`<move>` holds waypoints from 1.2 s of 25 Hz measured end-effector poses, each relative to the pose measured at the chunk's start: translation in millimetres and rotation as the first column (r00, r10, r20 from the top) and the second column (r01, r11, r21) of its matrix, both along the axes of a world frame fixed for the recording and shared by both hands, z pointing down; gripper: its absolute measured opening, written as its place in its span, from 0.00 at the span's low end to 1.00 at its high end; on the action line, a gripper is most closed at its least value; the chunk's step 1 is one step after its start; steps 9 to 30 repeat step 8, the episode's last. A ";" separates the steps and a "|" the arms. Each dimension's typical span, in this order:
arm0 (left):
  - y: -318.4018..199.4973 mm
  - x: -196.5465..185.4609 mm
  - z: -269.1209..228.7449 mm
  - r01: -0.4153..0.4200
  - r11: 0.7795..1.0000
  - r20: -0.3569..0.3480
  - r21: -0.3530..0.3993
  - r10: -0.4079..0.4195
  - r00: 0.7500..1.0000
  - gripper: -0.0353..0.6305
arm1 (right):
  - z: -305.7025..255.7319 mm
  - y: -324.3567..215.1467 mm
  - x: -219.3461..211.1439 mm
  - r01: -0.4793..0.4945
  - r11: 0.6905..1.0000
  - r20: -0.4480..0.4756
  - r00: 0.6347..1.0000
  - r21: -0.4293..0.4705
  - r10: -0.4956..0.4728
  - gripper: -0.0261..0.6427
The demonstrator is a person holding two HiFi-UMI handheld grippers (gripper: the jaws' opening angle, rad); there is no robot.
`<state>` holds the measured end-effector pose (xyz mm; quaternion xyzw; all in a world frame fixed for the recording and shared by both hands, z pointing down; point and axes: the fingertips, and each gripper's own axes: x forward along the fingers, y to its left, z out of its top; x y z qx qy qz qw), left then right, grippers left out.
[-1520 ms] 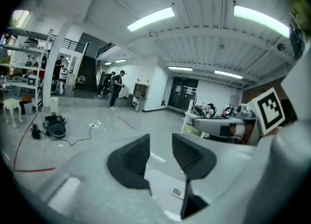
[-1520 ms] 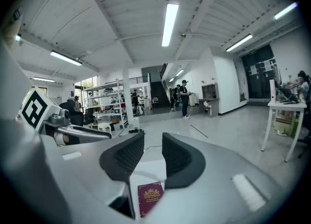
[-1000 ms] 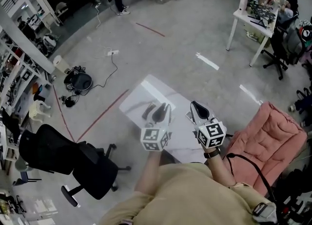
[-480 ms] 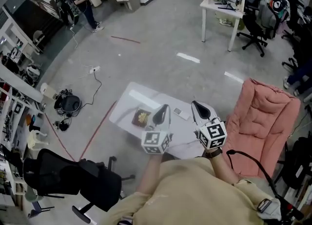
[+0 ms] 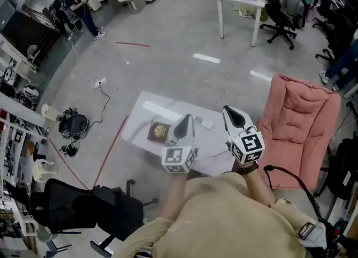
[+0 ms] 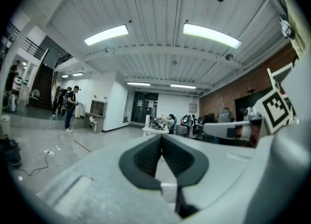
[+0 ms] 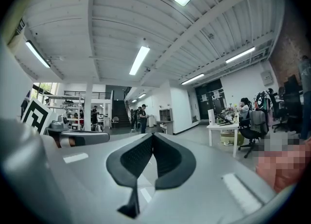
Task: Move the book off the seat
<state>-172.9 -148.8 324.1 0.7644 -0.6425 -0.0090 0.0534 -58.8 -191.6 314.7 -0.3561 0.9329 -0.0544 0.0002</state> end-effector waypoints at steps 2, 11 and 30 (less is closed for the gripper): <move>4.7 -11.5 8.3 0.022 1.000 -0.001 -0.005 -0.022 1.000 0.06 | 5.8 -2.4 -4.8 0.001 1.000 -0.014 1.000 0.002 -0.001 0.05; -11.0 -69.6 24.2 0.079 0.997 -0.040 -0.002 -0.079 0.996 0.06 | 26.3 -30.9 -47.2 0.016 1.000 -0.054 0.998 -0.006 -0.016 0.05; -11.0 -69.6 24.2 0.079 0.997 -0.040 -0.002 -0.079 0.996 0.06 | 26.3 -30.9 -47.2 0.016 1.000 -0.054 0.998 -0.006 -0.016 0.05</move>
